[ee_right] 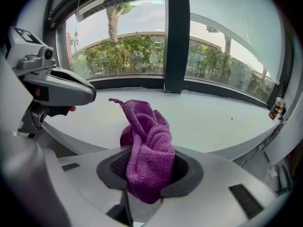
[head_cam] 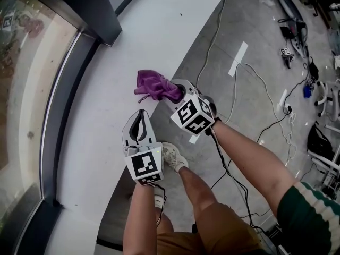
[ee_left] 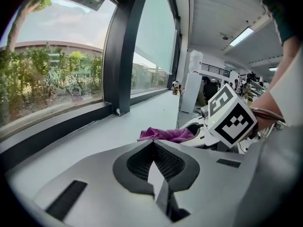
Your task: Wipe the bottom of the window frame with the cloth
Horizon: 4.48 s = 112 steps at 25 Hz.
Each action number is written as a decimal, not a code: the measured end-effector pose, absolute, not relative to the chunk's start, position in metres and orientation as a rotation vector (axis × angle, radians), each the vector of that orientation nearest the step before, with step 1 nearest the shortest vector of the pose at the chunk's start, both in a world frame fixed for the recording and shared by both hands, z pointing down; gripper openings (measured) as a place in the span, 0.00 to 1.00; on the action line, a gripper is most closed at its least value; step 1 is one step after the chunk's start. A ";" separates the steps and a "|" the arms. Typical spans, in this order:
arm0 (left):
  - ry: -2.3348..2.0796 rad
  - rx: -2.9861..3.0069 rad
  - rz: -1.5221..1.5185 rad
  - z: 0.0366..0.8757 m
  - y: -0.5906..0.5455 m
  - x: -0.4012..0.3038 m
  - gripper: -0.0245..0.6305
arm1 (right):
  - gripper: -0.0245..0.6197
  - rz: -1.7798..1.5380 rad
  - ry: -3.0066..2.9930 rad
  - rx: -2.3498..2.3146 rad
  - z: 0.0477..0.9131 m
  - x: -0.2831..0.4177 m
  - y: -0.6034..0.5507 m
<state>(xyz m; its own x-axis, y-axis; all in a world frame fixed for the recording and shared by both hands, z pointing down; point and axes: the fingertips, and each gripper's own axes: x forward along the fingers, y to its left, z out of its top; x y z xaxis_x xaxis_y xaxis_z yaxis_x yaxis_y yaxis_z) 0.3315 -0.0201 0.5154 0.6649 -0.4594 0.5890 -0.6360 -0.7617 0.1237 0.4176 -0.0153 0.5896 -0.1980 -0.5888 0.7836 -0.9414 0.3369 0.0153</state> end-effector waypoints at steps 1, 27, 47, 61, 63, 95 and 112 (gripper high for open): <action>-0.868 2.558 0.785 0.516 -0.015 0.330 0.05 | 0.27 0.635 -1.889 1.345 0.590 0.418 -0.011; -0.989 2.498 0.772 0.505 0.011 0.225 0.05 | 0.27 0.589 -1.909 1.270 0.598 0.349 0.027; -1.208 2.365 0.734 0.501 0.036 0.098 0.05 | 0.27 0.560 -1.965 1.118 0.596 0.231 0.049; -1.279 2.288 0.701 0.504 0.035 0.082 0.05 | 0.27 0.558 -2.009 1.020 0.595 0.194 0.053; -1.286 2.277 0.704 0.505 0.035 0.078 0.05 | 0.27 0.559 -2.012 1.027 0.595 0.189 0.053; -1.422 2.125 0.609 0.500 0.066 -0.027 0.05 | 0.27 0.617 -2.025 0.889 0.596 0.085 0.090; -1.467 2.088 0.632 0.496 0.080 -0.073 0.05 | 0.27 0.566 -2.057 0.767 0.595 0.033 0.107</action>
